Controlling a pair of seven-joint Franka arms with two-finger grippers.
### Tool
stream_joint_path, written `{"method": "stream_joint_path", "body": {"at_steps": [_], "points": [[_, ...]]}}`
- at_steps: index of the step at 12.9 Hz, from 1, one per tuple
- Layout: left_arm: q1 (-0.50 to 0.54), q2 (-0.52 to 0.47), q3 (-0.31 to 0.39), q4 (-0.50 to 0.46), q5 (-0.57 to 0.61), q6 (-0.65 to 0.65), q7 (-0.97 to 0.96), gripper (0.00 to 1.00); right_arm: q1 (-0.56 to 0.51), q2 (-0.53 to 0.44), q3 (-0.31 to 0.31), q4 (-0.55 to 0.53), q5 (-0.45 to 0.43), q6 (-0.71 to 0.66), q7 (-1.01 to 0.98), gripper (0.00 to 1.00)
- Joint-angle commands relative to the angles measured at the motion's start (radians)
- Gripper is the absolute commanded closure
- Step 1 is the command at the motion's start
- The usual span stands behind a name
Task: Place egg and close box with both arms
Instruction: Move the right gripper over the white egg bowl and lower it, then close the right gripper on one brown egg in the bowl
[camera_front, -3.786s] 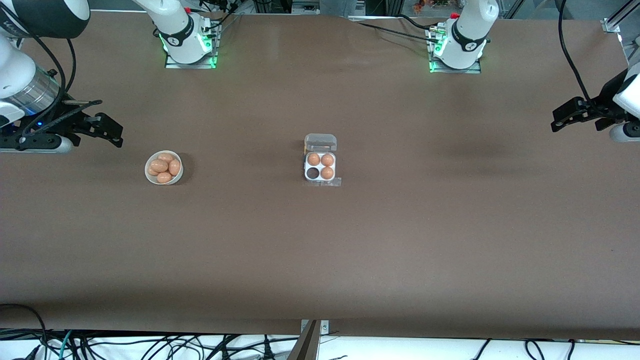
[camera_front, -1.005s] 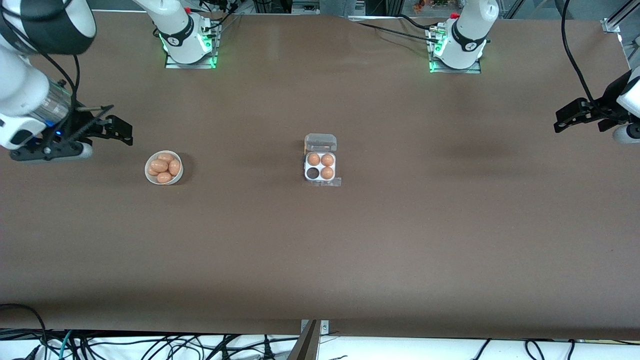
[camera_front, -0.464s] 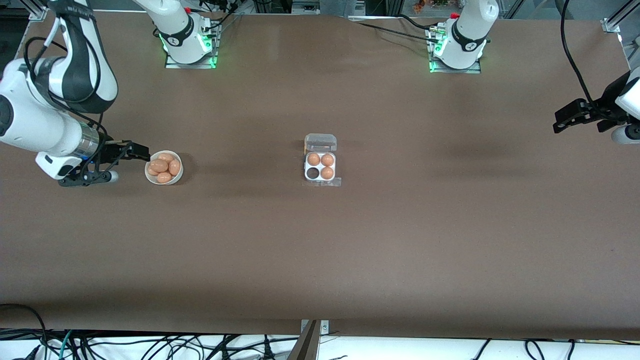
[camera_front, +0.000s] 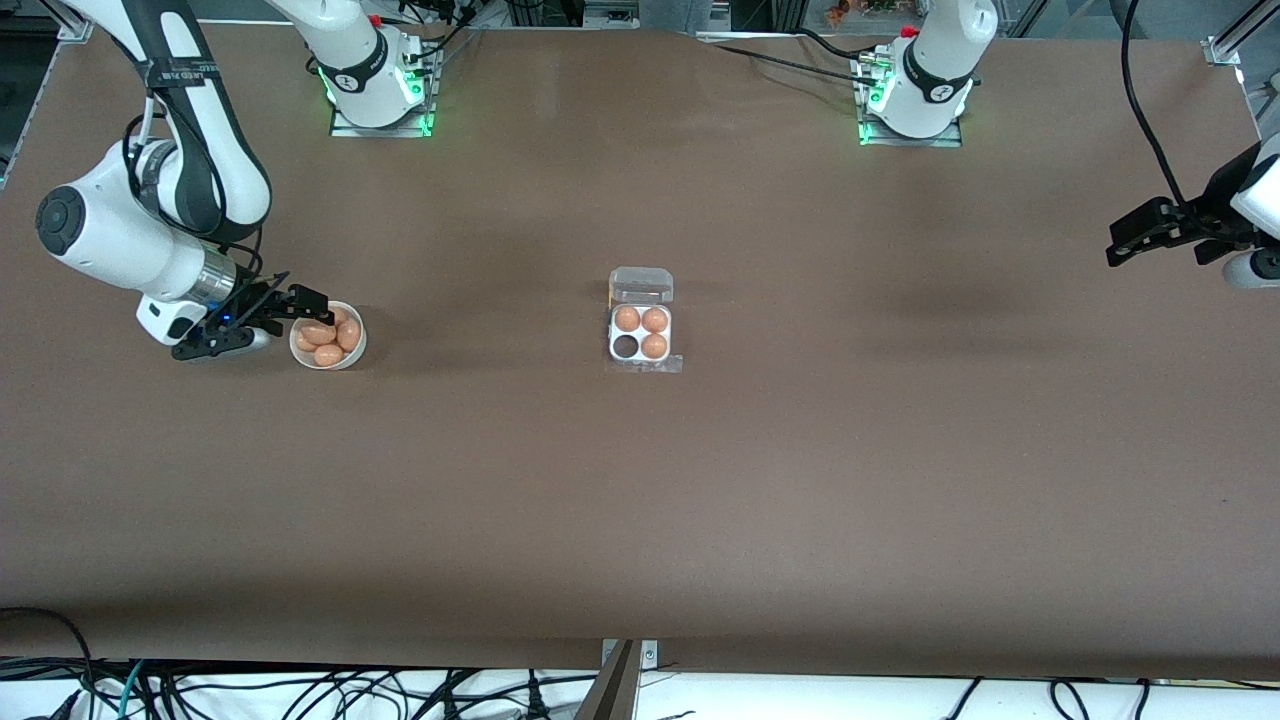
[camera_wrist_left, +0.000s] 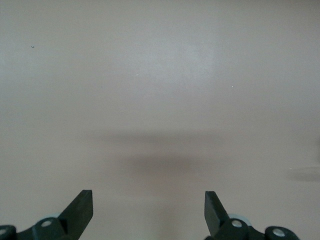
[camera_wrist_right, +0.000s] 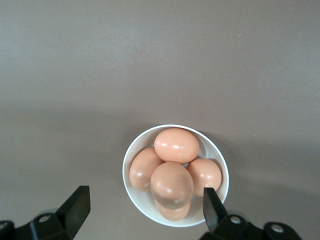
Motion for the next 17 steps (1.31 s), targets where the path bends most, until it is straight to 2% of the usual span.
{"method": "stream_joint_path", "body": {"at_steps": [1,9,10,13,14,17], "points": [[0.002,0.014,-0.002,0.029,0.024,-0.005,0.021,0.01,-0.003,0.014,-0.001,-0.020,0.042,0.036,-0.049,0.00],[0.002,0.014,-0.002,0.029,0.024,-0.005,0.021,0.01,-0.003,0.061,-0.001,-0.018,0.045,0.055,-0.047,0.01],[0.002,0.014,0.000,0.029,0.024,-0.005,0.021,0.01,-0.003,0.064,-0.001,-0.018,0.045,0.054,-0.047,0.09],[0.002,0.014,0.000,0.029,0.024,-0.005,0.021,0.01,-0.003,0.064,-0.001,-0.018,0.045,0.046,-0.046,0.43],[0.002,0.014,-0.002,0.029,0.024,-0.005,0.021,0.01,-0.003,0.066,-0.001,-0.018,0.045,0.045,-0.046,0.48],[0.002,0.014,-0.002,0.029,0.024,-0.005,0.021,0.01,-0.001,0.072,-0.001,-0.017,0.045,0.045,-0.047,0.55]]}}
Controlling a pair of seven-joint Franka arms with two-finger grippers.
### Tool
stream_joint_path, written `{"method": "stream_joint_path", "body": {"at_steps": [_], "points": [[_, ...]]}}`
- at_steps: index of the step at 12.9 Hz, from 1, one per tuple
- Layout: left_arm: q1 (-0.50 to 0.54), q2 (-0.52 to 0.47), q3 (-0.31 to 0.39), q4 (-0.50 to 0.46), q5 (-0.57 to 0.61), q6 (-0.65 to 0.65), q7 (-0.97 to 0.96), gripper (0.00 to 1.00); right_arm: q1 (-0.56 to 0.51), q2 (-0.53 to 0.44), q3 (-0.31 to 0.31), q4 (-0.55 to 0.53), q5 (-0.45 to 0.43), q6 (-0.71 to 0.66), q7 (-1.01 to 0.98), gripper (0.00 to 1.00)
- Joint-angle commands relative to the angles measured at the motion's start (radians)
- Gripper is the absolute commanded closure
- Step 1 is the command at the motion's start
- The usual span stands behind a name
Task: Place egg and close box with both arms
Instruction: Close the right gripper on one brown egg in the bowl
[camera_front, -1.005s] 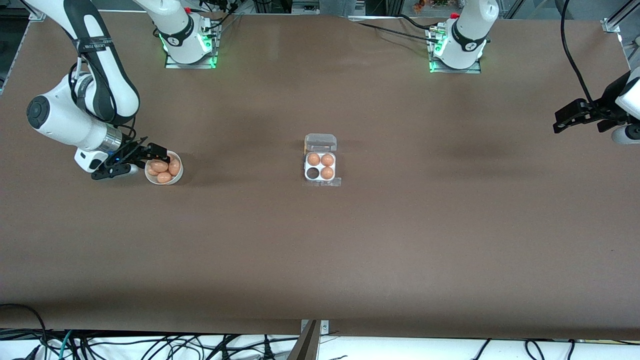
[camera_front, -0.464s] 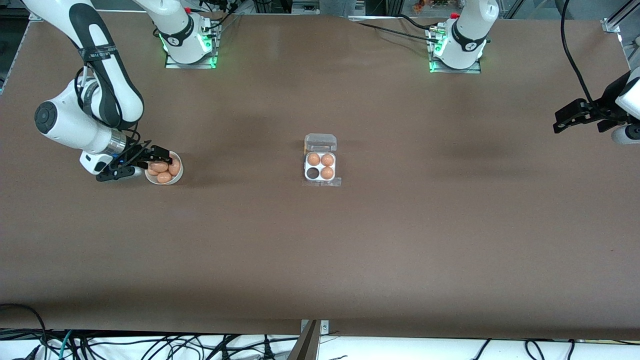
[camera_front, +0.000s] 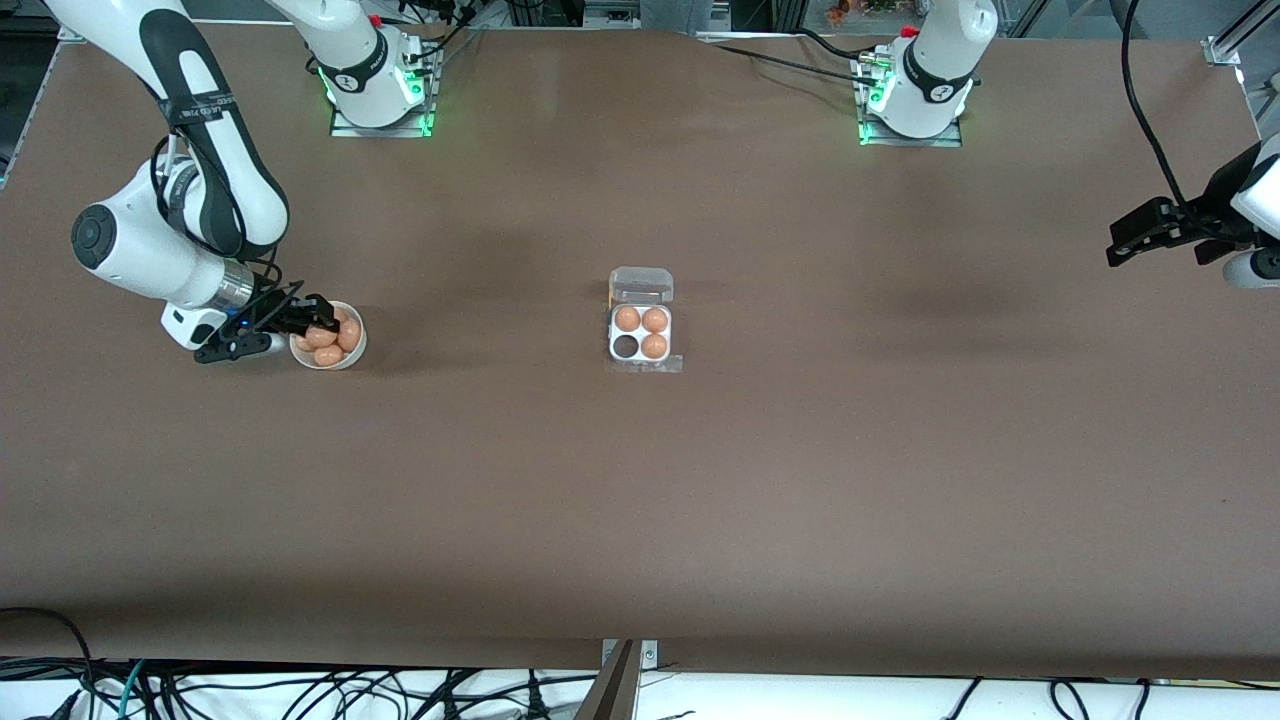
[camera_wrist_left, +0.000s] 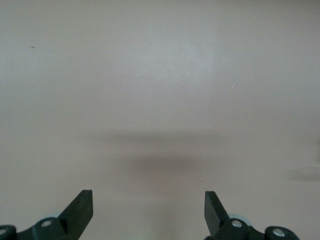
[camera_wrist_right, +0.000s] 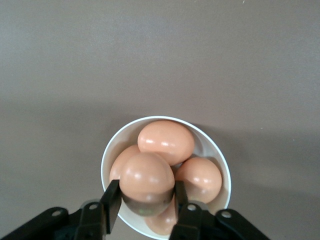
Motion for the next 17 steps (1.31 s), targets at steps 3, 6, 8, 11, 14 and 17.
{"method": "stream_joint_path", "body": {"at_steps": [3,6,8,11,14,17], "points": [[0.002,0.014,0.000,0.028,0.024,-0.005,0.021,0.01,0.002,0.003,0.002,-0.007,0.022,0.003,-0.029,0.60],[0.002,0.014,0.000,0.028,0.024,-0.005,0.021,0.01,0.005,0.012,0.002,-0.002,0.021,0.003,-0.029,0.61],[0.002,0.014,0.000,0.028,0.024,-0.005,0.021,0.01,0.011,0.024,0.005,0.002,0.021,0.006,-0.029,0.61],[0.002,0.014,0.000,0.028,0.024,-0.005,0.021,0.01,0.011,0.026,0.005,0.004,0.021,0.006,-0.030,0.69],[0.002,0.014,0.000,0.028,0.022,-0.005,0.021,0.01,0.012,0.026,0.006,0.019,0.018,0.001,-0.027,0.72],[0.002,0.014,0.000,0.028,0.022,-0.005,0.021,0.01,0.012,0.026,0.008,0.042,0.013,-0.023,-0.027,0.75]]}}
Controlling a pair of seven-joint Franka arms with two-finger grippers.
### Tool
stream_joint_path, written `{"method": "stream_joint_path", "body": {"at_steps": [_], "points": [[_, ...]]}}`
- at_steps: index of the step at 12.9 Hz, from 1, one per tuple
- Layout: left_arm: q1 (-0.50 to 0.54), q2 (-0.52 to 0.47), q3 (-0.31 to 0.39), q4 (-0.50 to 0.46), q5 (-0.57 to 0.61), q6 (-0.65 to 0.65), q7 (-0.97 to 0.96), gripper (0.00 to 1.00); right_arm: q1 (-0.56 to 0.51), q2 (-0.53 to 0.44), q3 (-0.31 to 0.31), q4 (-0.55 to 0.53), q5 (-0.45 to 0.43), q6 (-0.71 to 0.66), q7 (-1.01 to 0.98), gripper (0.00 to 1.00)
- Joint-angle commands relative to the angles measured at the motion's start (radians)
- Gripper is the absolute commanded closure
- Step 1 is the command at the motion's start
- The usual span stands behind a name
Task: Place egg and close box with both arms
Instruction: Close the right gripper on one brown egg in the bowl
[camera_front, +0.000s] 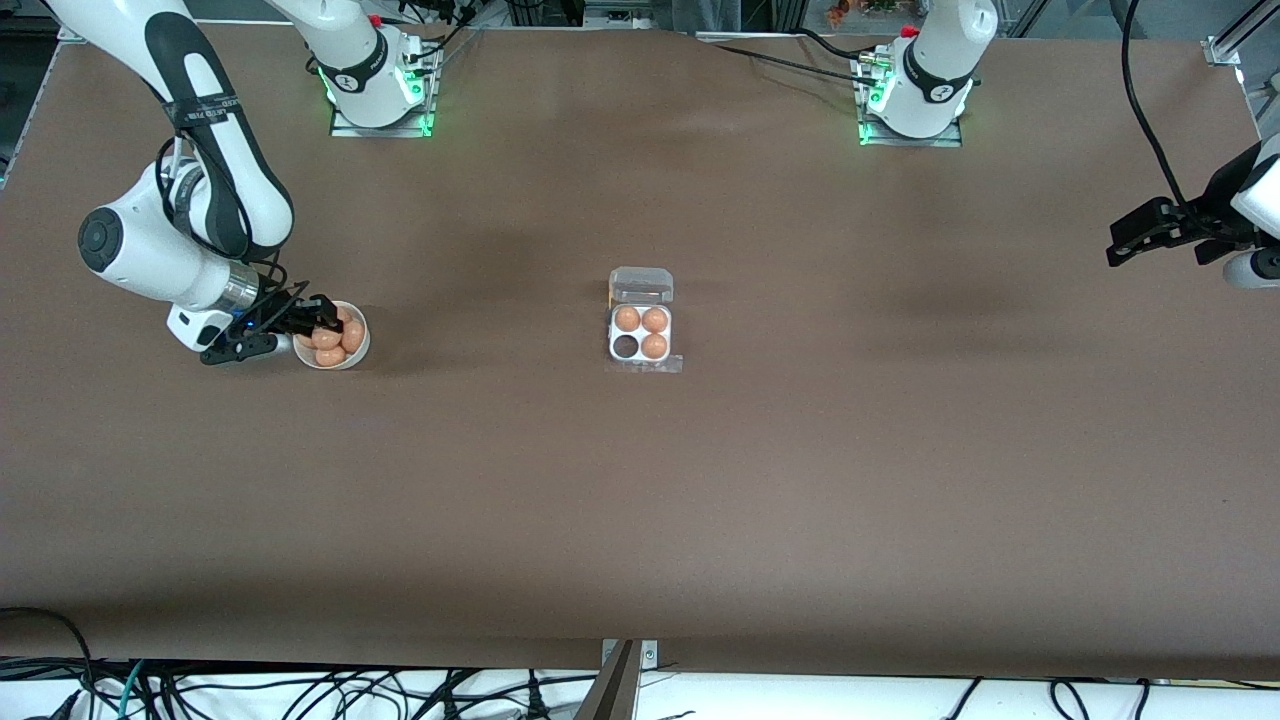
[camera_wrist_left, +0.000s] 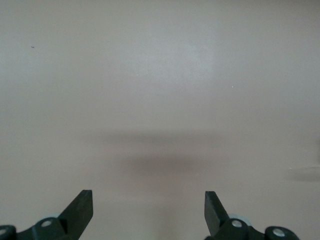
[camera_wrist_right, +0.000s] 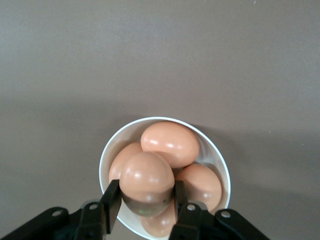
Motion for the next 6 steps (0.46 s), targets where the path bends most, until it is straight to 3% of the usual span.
{"method": "stream_joint_path", "body": {"at_steps": [1,6], "points": [[0.001,0.014,0.000,0.028,0.024,-0.005,0.021,0.01,0.004,0.018,0.002,0.045,0.012,-0.044,-0.020,0.75],[0.000,0.014,-0.002,0.028,0.022,-0.005,0.021,0.01,0.004,0.021,-0.002,0.139,0.002,-0.182,-0.011,0.75]]}}
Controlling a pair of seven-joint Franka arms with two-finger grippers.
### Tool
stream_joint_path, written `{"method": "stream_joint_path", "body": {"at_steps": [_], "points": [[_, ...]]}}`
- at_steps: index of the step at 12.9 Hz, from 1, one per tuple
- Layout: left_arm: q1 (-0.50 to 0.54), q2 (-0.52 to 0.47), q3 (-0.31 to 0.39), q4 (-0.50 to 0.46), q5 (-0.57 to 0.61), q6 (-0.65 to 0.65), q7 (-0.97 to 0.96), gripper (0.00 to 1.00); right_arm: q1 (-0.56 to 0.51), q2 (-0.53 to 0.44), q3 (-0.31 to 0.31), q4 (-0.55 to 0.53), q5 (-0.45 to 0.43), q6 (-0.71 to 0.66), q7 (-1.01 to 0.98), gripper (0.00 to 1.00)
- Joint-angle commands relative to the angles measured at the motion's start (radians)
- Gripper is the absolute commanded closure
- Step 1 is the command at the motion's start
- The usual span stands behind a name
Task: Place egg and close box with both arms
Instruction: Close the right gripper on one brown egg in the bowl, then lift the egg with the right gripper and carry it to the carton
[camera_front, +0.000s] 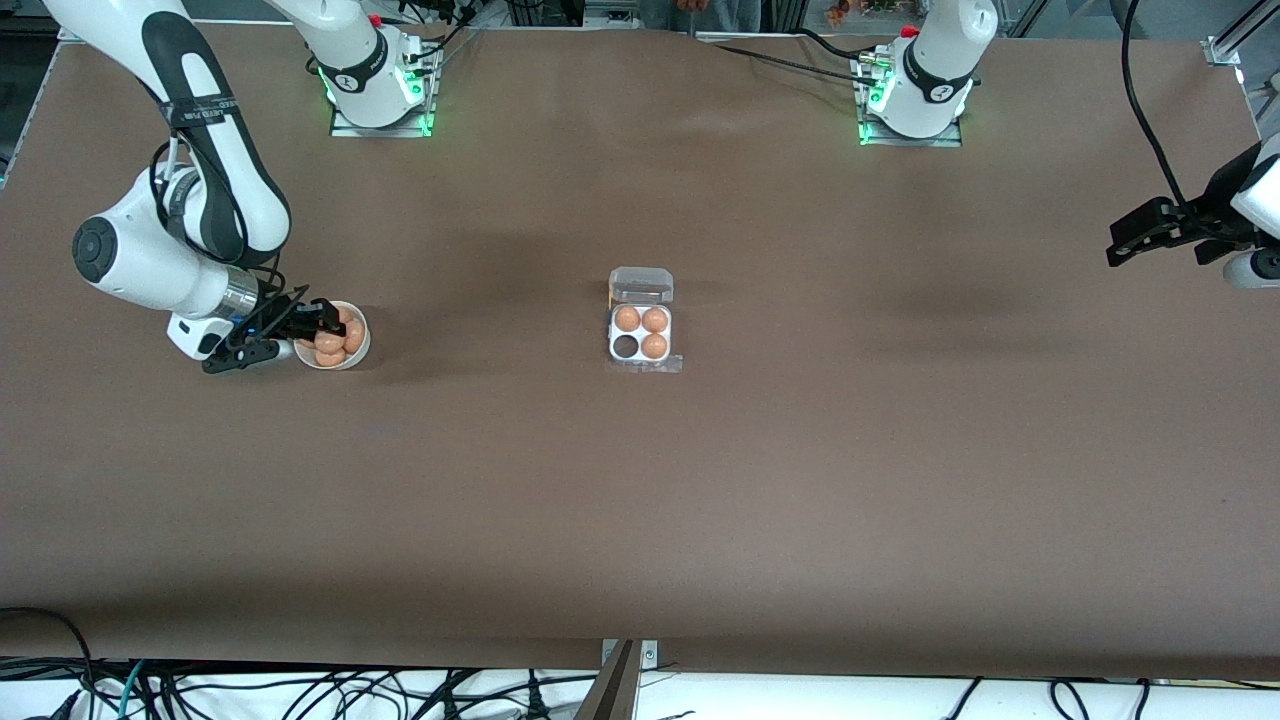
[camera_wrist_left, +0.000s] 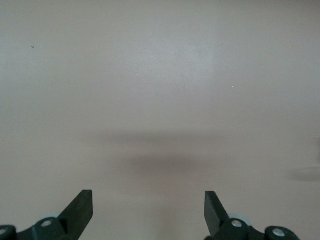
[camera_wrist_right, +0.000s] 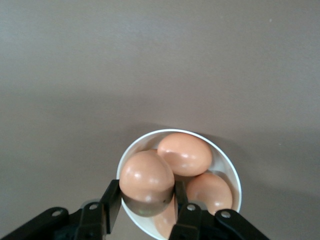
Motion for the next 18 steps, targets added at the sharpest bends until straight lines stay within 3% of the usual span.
{"method": "stream_joint_path", "body": {"at_steps": [1,9,12,18], "points": [[0.000,0.014,-0.002,0.028,0.022,-0.005,0.020,0.01,-0.002,0.017,-0.002,0.104,-0.006,-0.131,-0.004,0.75],[-0.014,0.021,-0.014,0.027,0.010,-0.008,0.009,0.00,0.068,0.143,0.018,0.417,0.013,-0.483,0.363,0.75],[-0.014,0.021,-0.014,0.027,0.010,-0.008,0.009,0.00,0.076,0.199,0.062,0.505,0.130,-0.557,0.503,0.75],[-0.014,0.021,-0.012,0.027,0.010,-0.008,0.007,0.00,0.096,0.264,0.127,0.539,0.357,-0.556,0.664,0.75]]}}
